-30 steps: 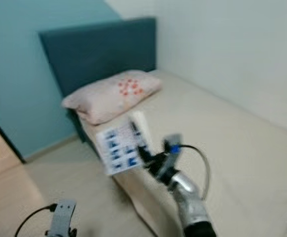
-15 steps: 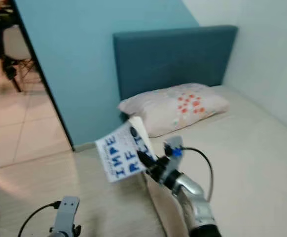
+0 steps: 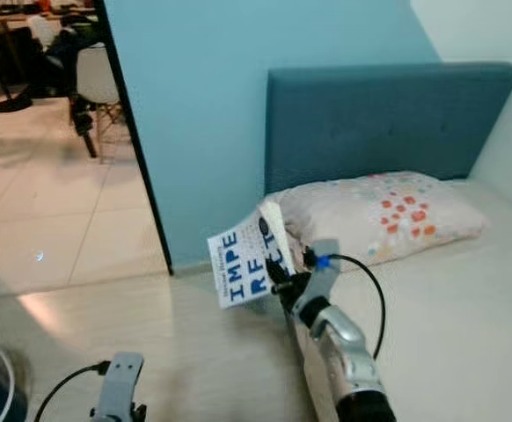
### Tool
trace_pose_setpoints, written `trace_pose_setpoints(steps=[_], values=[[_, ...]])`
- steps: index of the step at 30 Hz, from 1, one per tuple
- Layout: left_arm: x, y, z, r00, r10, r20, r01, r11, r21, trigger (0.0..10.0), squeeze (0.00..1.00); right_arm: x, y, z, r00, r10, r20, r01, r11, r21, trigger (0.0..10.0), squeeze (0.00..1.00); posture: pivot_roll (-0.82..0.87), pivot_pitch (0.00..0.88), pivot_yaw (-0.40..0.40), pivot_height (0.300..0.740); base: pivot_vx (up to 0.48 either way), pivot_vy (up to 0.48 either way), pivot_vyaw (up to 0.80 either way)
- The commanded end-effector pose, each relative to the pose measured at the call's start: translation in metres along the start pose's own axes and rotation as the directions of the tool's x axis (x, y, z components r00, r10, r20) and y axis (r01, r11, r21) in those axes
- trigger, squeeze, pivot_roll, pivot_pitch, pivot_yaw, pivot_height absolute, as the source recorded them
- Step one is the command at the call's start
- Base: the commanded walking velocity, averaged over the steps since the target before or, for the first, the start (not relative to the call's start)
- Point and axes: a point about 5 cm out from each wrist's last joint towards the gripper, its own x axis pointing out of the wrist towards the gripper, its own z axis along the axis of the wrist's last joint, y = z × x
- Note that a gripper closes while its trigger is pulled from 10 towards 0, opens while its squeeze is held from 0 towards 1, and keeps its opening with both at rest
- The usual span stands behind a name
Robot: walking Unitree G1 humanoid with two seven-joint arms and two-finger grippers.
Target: Clean up the room
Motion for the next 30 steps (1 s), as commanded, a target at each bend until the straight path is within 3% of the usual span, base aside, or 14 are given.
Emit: trace_pose_setpoints(steps=[1, 12, 15, 21, 26, 30], values=[[0.0, 0.0, -0.002, 1.0, -0.002, -0.007, 0.003, 1.0, 0.01, 10.0, 0.0, 0.0, -0.006, 0.007, 0.999, -0.031, 0.03, 0.031, 0.999, 0.008, 10.0, 0.0, -0.02, 0.0, -0.006, 0.74, 0.42, 0.0, 0.0], [0.0, -0.003, -0.001, 1.0, -0.012, -0.003, 0.012, 1.0, 0.011, 10.0, 0.0, -0.001, -0.012, 0.004, 0.994, -0.1, 0.038, 0.098, 0.994, 0.047, 10.0, 0.0, -0.02, 0.0, -0.002, 0.74, 0.42, 0.0, 0.0], [0.0, -0.004, -0.001, 1.0, -0.023, -0.003, 0.023, 1.0, 0.003, 10.0, 0.0, -0.001, -0.017, 0.002, 0.991, -0.136, 0.018, 0.134, 0.988, 0.07, 10.0, 0.0, -0.02, 0.001, -0.001, 0.74, 0.345, 0.0, -0.64], [0.001, -0.01, 0.006, 0.999, -0.045, 0.023, 0.045, 0.999, 0.001, 10.0, 0.0, -0.009, -0.04, -0.007, 0.951, -0.308, -0.032, 0.308, 0.935, 0.178, 10.0, 0.0, -0.02, 0.002, -0.003, 0.74, 0.0, 0.0, -0.72], [0.001, -0.009, 0.007, 0.999, -0.041, 0.02, 0.04, 0.999, 0.024, 10.0, 0.0, -0.016, -0.048, -0.012, 0.935, -0.353, -0.04, 0.351, 0.899, 0.262, 10.0, 0.0, -0.03, 0.001, 0.0, 0.74, 0.0, -0.259, 0.0], [0.001, -0.009, 0.007, 0.999, -0.033, 0.022, 0.033, 0.999, -0.01, 10.0, 0.0, -0.02, -0.053, -0.016, 0.92, -0.387, -0.057, 0.381, 0.857, 0.347, 10.0, 0.0, -0.03, 0.001, 0.0, 0.74, 0.0, -0.469, 0.0]])
